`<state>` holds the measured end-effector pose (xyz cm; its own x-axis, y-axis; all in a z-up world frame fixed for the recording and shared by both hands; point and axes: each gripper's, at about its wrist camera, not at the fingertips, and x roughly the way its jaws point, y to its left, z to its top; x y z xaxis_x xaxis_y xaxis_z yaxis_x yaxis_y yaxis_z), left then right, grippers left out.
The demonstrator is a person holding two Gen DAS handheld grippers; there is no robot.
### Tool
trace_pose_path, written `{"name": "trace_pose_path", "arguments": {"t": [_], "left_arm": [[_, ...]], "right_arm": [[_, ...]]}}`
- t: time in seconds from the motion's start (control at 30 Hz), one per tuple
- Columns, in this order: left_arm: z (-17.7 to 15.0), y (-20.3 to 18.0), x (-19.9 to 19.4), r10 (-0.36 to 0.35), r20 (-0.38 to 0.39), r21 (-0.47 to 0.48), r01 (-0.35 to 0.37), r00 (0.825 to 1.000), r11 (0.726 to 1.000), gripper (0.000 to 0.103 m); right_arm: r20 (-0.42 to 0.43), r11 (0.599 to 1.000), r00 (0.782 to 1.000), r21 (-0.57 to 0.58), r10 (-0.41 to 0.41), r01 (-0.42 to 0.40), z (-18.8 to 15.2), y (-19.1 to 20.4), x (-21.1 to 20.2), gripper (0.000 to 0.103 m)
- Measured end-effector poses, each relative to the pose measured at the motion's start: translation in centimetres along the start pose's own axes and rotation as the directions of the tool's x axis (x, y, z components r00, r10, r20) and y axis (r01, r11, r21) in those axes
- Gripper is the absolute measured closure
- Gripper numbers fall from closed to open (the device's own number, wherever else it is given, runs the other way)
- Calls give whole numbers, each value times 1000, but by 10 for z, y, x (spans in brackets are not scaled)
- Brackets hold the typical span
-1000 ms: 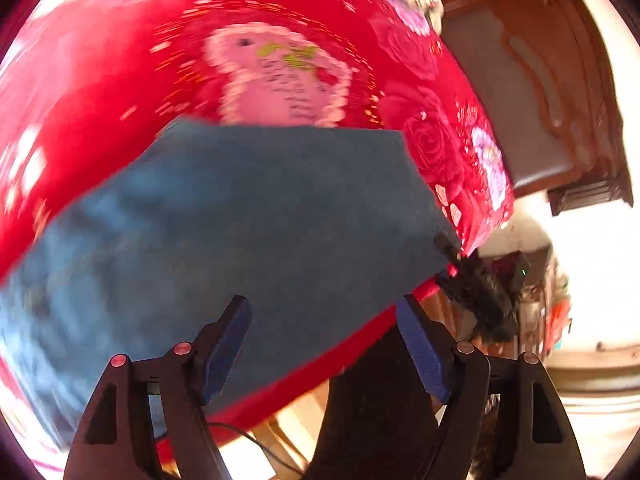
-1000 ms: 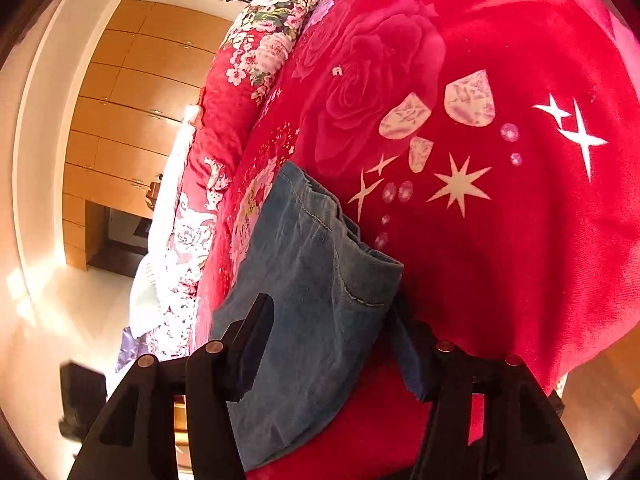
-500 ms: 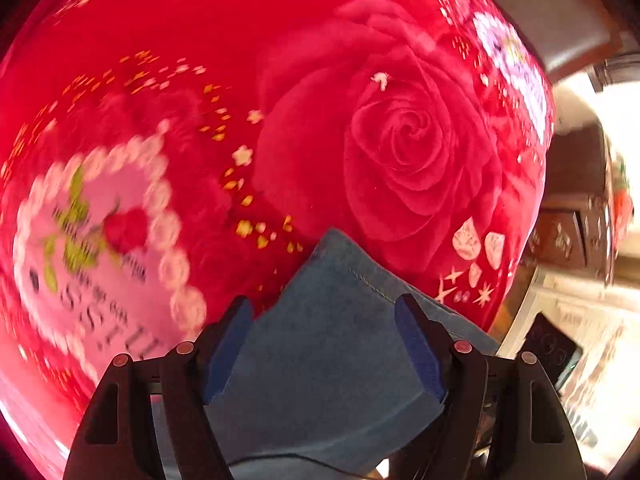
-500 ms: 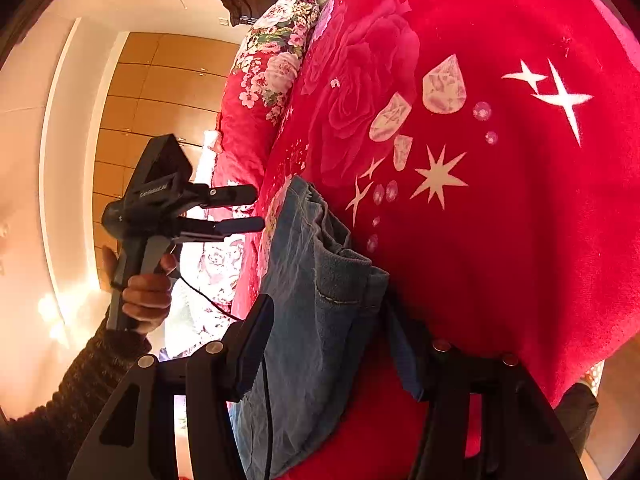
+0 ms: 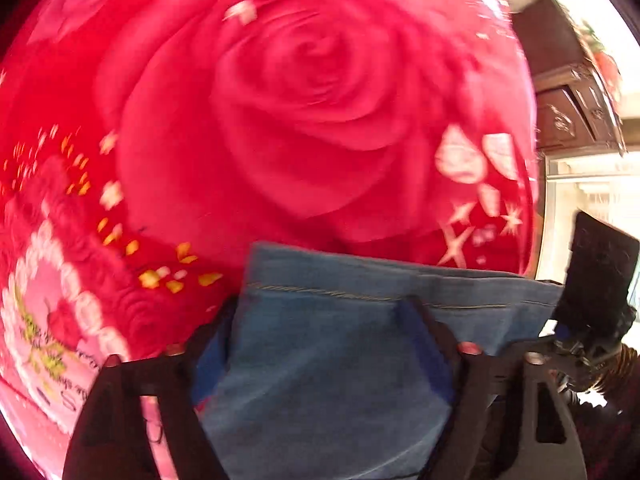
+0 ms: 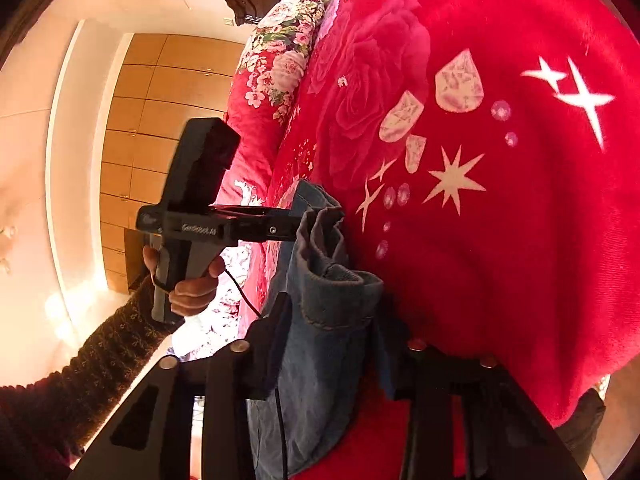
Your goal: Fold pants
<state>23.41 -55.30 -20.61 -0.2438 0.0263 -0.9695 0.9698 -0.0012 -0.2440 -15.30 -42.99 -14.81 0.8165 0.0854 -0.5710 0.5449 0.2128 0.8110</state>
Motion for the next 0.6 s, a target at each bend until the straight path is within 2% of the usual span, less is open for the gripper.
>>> {"name": "trace_pose_path", "arguments": {"t": [0.07, 0.13, 0.17, 0.2, 0.23, 0.4, 0.47, 0.6], "left_arm": [[0, -9, 2, 61, 25, 25, -61, 998, 998, 36], [-1, -7, -2, 73, 66, 4, -73, 995, 997, 44], [-2, -6, -4, 58, 80, -13, -58, 995, 998, 57], [-5, -5, -8, 49, 89, -24, -47, 995, 999, 74], [-10, -4, -10, 36, 94, -33, -34, 995, 999, 81], [-37, -5, -41, 48, 180, -93, -32, 982, 995, 84], [-58, -2, -61, 49, 210, -119, -24, 976, 993, 84], [-102, -3, -98, 95, 262, -168, -52, 960, 984, 83]], "right_arm": [[3, 999, 1000, 35, -13, 13, 4, -6, 3, 83], [4, 998, 1000, 69, -7, 7, 4, -13, 2, 87], [2, 998, 1000, 65, -11, 11, 5, -12, 1, 86], [-1, 998, 1000, 60, -11, 11, 4, -11, 0, 85], [-6, 998, 1000, 57, -9, 10, 5, -9, 1, 85], [-20, 1000, 1000, 24, 5, -5, 6, 8, 2, 85], [-31, 1000, 999, -22, 13, -14, 5, 24, 0, 85], [-58, 991, 998, -129, 31, -38, 1, 65, 2, 85]]}}
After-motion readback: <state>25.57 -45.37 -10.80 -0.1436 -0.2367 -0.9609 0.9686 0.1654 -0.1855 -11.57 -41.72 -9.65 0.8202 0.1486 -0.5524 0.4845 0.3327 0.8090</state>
